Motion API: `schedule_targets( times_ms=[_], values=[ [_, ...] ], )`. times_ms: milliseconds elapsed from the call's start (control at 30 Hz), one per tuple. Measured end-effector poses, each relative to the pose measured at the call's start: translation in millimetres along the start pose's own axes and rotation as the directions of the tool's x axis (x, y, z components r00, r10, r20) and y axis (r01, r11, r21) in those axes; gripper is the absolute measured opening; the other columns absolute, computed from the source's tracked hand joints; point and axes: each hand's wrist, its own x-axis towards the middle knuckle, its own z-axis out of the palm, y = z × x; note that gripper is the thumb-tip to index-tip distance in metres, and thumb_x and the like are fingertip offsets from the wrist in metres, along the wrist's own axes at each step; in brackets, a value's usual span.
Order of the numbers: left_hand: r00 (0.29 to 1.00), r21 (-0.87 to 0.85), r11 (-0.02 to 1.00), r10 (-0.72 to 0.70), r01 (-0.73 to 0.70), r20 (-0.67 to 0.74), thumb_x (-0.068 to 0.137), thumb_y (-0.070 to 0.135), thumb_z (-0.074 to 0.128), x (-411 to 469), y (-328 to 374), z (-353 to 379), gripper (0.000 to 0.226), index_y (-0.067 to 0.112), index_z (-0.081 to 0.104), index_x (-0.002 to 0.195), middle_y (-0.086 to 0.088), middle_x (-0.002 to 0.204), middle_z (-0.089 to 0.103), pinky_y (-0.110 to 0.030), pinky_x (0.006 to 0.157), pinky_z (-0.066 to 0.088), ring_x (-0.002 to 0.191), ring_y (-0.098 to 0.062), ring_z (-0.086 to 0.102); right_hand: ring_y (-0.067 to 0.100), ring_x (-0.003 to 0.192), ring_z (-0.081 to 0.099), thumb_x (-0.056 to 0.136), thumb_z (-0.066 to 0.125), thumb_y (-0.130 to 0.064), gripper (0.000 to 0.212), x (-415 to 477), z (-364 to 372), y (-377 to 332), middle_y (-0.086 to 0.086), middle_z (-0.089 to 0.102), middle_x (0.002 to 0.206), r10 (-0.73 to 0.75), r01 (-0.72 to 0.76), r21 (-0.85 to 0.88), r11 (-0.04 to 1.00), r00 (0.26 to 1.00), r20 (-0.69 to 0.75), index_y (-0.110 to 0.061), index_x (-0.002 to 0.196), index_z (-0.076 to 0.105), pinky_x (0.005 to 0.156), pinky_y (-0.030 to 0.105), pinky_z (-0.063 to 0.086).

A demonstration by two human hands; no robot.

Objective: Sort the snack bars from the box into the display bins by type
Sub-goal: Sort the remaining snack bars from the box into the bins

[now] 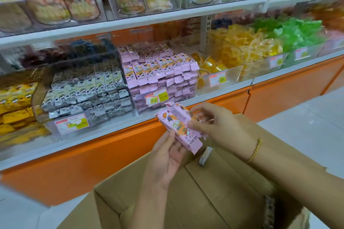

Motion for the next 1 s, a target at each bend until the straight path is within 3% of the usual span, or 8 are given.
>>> schedule_targets(
  times_ms=[133, 300, 433, 533, 633, 733, 833, 1000],
  values=[
    [0.998, -0.012, 0.998, 0.065, -0.065, 0.009, 0.085, 0.014, 0.048, -3.3, 11.5, 8.7, 0.034, 0.003, 0.06, 0.115, -0.023, 0.113, 0.066, -0.043, 0.089, 0.053, 0.1, -0.028, 0.067, -0.005, 0.1, 0.06, 0.083, 0.07, -0.011, 0.042, -8.4, -0.7, -8.7, -0.018, 0.067, 0.11, -0.093, 0.093, -0.018, 0.995, 0.996, 0.012, -0.033, 0.118, 0.064, 0.085, 0.018, 0.049],
    [0.993, 0.023, 0.993, 0.111, -0.113, 0.044, 0.086, 0.015, 0.048, 5.8, 25.3, 18.6, 0.043, -0.001, 0.053, 0.126, -0.024, 0.116, 0.064, -0.037, 0.081, 0.058, 0.098, -0.03, 0.068, -0.012, 0.107, 0.053, 0.074, 0.08, -0.033, 0.061, -7.3, 0.4, -15.7, -0.026, 0.059, 0.115, -0.158, 0.159, -0.014, 0.987, 0.987, 0.027, -0.037, 0.128, 0.052, 0.091, 0.009, 0.043],
    [0.989, 0.107, 0.987, 0.11, -0.121, 0.102, 0.087, 0.012, 0.048, 25.9, 39.3, 37.3, 0.028, 0.0, 0.06, 0.109, -0.016, 0.099, 0.07, -0.037, 0.073, 0.059, 0.088, -0.021, 0.07, -0.002, 0.103, 0.051, 0.071, 0.067, -0.051, 0.068, 13.9, 11.2, -19.9, -0.015, 0.057, 0.112, -0.298, 0.265, -0.208, 0.942, 0.942, -0.152, -0.025, 0.132, 0.053, 0.086, 0.008, 0.04],
    [0.978, 0.318, 0.925, 0.191, -0.207, 0.08, 0.094, 0.005, 0.048, 55.4, 69.6, 49.5, 0.016, 0.007, 0.064, 0.095, -0.008, 0.085, 0.071, -0.027, 0.075, 0.058, 0.078, -0.012, 0.07, 0.01, 0.102, 0.056, 0.072, 0.069, -0.043, 0.061, 58.1, 7.1, -27.9, -0.004, 0.061, 0.112, -0.295, 0.244, -0.239, 0.94, 0.932, -0.209, -0.018, 0.126, 0.054, 0.084, 0.022, 0.045],
    [0.877, 0.738, 0.592, 0.48, -0.324, 0.001, 0.094, 0.01, 0.056, 92.1, 113.5, 45.7, 0.017, 0.021, 0.065, 0.104, -0.002, 0.108, 0.07, -0.026, 0.085, 0.053, 0.096, -0.015, 0.067, 0.021, 0.099, 0.056, 0.072, 0.065, -0.042, 0.053, 125.9, 6.0, -33.2, 0.005, 0.063, 0.106, -0.243, 0.149, -0.316, 0.937, 0.928, -0.283, -0.02, 0.12, 0.057, 0.072, 0.028, 0.039],
    [0.76, 0.943, 0.201, 0.645, -0.265, 0.077, 0.093, 0.01, 0.055, 124.5, 158.9, 31.4, 0.037, 0.013, 0.055, 0.13, -0.001, 0.128, 0.059, -0.026, 0.097, 0.041, 0.116, -0.017, 0.056, 0.03, 0.099, 0.056, 0.079, 0.068, -0.04, 0.047, 197.9, 19.1, -37.9, 0.013, 0.063, 0.103, -0.219, 0.09, -0.378, 0.921, 0.924, -0.314, -0.018, 0.119, 0.059, 0.069, 0.03, 0.033],
    [0.77, 0.986, -0.128, 0.618, -0.103, 0.16, 0.093, 0.015, 0.054, 153.6, 193.3, 19.2, 0.05, 0.013, 0.043, 0.142, -0.009, 0.141, 0.049, -0.032, 0.102, 0.036, 0.125, -0.026, 0.048, 0.036, 0.105, 0.055, 0.085, 0.065, -0.037, 0.045, 252.0, 40.9, -49.0, 0.02, 0.062, 0.106, -0.179, 0.041, -0.474, 0.879, 0.951, -0.25, -0.009, 0.119, 0.058, 0.076, 0.035, 0.039],
    [0.882, 0.936, -0.349, 0.429, -0.037, 0.195, 0.099, 0.029, 0.046, 191.6, 213.9, 11.3, 0.05, 0.014, 0.035, 0.146, -0.014, 0.147, 0.04, -0.032, 0.106, 0.031, 0.133, -0.028, 0.039, 0.031, 0.086, 0.065, 0.088, 0.062, -0.045, 0.046, 314.0, 75.9, -53.4, 0.014, 0.065, 0.081, -0.015, -0.034, -0.442, 0.896, 0.994, -0.106, 0.0, 0.095, 0.069, 0.067, 0.033, 0.047]
  ],
)
